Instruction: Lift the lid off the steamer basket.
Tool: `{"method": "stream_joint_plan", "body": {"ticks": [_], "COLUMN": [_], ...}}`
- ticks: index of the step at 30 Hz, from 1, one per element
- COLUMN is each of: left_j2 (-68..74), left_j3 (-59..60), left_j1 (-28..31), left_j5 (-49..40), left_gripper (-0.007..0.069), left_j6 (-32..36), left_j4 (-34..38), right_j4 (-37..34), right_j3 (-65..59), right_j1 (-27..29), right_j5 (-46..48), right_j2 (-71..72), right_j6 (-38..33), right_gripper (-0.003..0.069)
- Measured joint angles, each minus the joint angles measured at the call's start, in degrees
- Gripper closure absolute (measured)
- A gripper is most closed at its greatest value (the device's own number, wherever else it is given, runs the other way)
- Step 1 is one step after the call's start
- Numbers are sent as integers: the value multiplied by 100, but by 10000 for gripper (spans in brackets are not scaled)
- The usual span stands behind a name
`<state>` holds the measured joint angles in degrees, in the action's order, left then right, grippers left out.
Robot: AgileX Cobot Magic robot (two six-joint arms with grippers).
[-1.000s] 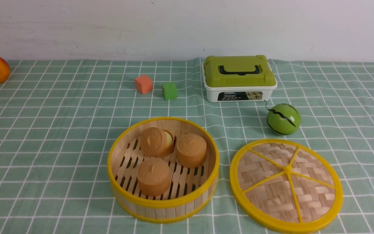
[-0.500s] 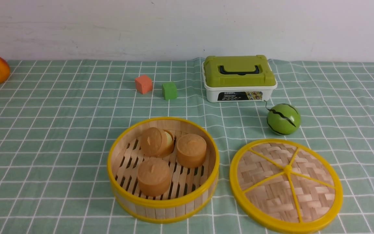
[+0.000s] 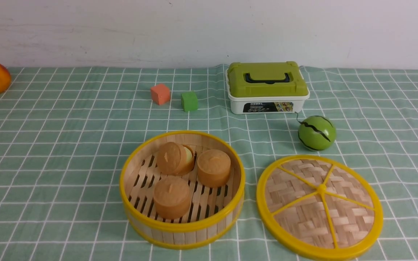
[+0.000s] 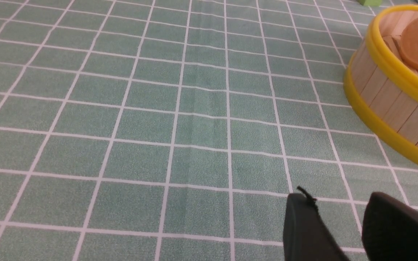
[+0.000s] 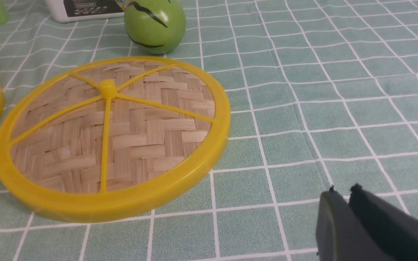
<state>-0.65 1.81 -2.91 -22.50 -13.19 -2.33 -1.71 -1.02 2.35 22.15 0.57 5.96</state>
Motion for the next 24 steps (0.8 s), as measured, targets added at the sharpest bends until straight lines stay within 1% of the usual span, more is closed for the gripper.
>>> {"method": "stream_joint_plan", "body": {"ticks": [24], "left_j2": [0], "left_j3": [0], "left_j1": [0], "left_j5": [0], "left_gripper": [386], "left_j6": [0], "left_j4": [0], "right_j4": [2], "right_j3": [0], "right_j1": [0], "right_j5": [0], "right_j2": [0], "right_j6": [0], "right_gripper": [599]}}
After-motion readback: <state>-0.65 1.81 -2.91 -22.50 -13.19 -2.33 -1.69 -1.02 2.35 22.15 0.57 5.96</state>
